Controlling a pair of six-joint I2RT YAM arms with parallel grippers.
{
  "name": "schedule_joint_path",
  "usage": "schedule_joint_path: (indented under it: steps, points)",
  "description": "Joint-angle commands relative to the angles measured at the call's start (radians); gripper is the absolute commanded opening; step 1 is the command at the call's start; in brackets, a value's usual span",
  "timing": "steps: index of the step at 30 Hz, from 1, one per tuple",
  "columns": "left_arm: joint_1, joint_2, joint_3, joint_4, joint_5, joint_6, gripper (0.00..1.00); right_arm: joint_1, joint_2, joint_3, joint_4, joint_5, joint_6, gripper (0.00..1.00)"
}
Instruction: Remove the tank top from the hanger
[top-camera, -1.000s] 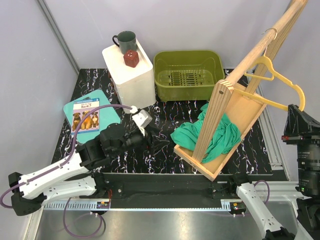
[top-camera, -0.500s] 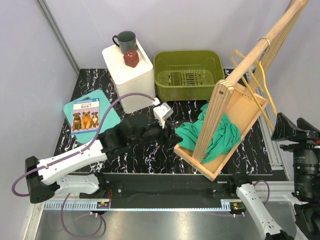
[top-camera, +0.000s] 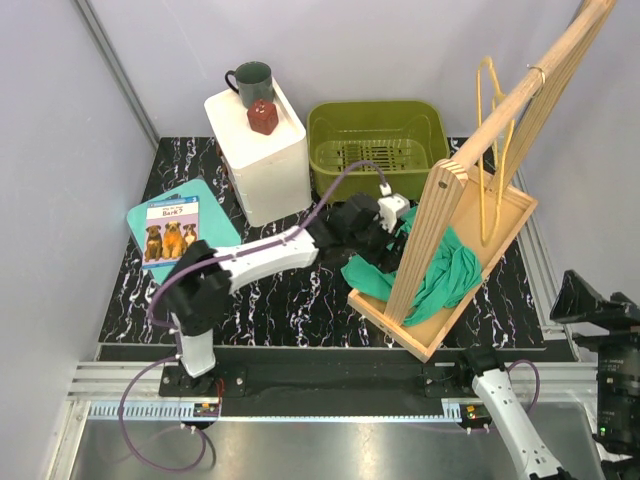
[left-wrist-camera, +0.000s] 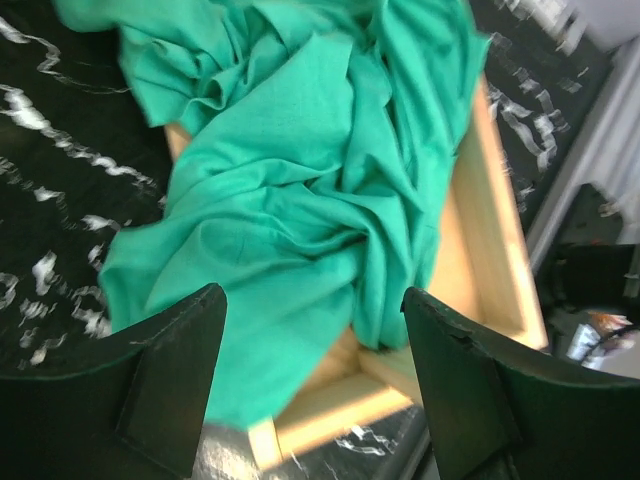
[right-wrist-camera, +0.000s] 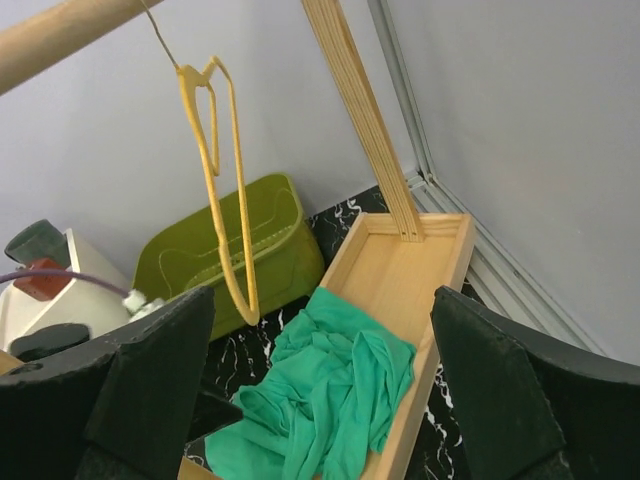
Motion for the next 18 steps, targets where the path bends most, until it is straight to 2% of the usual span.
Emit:
schedule_joint_path:
  steps: [1, 4, 10, 18]
  points:
    - [-0.043, 0.128, 0.144, 0.034, 0.066, 0.069, 0.77, 0.006, -0.020, 0.002, -0.068, 0.029, 0.014, 0.97]
    - [-0.069, 0.220, 0.209, 0.033, 0.051, 0.075, 0.79, 0.006, -0.035, -0.005, -0.074, 0.014, 0.017, 0.97]
    - [-0.124, 0.369, 0.285, 0.031, -0.037, -0.006, 0.79, 0.006, -0.054, -0.016, -0.069, -0.009, 0.033, 0.97]
    - [-0.150, 0.453, 0.247, 0.089, -0.227, -0.055, 0.79, 0.006, -0.081, -0.042, -0.060, -0.040, 0.057, 0.97]
